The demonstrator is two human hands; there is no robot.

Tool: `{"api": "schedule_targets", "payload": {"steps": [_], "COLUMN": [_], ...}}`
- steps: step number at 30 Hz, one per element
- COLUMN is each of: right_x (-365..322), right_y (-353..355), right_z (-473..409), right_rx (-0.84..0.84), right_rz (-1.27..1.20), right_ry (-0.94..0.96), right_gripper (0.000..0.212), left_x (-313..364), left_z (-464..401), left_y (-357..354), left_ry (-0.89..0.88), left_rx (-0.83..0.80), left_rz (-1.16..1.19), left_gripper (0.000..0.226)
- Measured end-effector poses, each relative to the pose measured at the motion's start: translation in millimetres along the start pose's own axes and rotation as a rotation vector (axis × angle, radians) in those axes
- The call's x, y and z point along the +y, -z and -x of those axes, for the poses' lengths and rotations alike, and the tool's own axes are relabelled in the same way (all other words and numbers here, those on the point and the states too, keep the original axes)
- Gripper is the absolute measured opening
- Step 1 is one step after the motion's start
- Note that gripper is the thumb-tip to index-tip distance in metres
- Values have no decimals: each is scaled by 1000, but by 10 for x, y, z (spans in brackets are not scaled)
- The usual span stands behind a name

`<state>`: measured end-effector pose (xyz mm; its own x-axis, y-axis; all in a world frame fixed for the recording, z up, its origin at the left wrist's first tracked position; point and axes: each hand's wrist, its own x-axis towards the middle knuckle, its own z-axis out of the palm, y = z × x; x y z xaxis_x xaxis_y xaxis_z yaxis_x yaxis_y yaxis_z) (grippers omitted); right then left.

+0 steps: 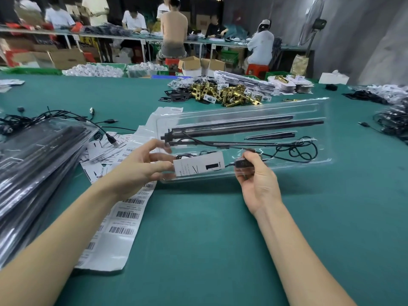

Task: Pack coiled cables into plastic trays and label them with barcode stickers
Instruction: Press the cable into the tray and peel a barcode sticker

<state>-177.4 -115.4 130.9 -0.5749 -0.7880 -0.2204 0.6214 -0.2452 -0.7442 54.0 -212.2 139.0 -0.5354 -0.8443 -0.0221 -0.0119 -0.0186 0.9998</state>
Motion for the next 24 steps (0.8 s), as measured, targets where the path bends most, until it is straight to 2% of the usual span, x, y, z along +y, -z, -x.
{"api": "schedule_targets", "payload": {"steps": [4,10,14,19,24], "right_x": [14,-1,-16,19,36], "right_y": [-19,-23,-22,-14,-25], "right_z": [14,19,5,16,6], "right_rx": [32,85,129,11,-59], "right_rz": [-6,3,28,-6,-63], "right_ry": [30,39,41,8,-47], "right_gripper": [23,12,16,12,20], "left_x": [24,45,39,40,40], "left_z": [22,35,41,41,21], "left_y": [-19,-53,-92,-68,35], "left_ry": [10,27,56,75,65], "left_rx": [-8,-17,-43,5,-14], "left_rz": [-9,-7,39,42,71], "left_gripper": [24,24,27,26,28]}}
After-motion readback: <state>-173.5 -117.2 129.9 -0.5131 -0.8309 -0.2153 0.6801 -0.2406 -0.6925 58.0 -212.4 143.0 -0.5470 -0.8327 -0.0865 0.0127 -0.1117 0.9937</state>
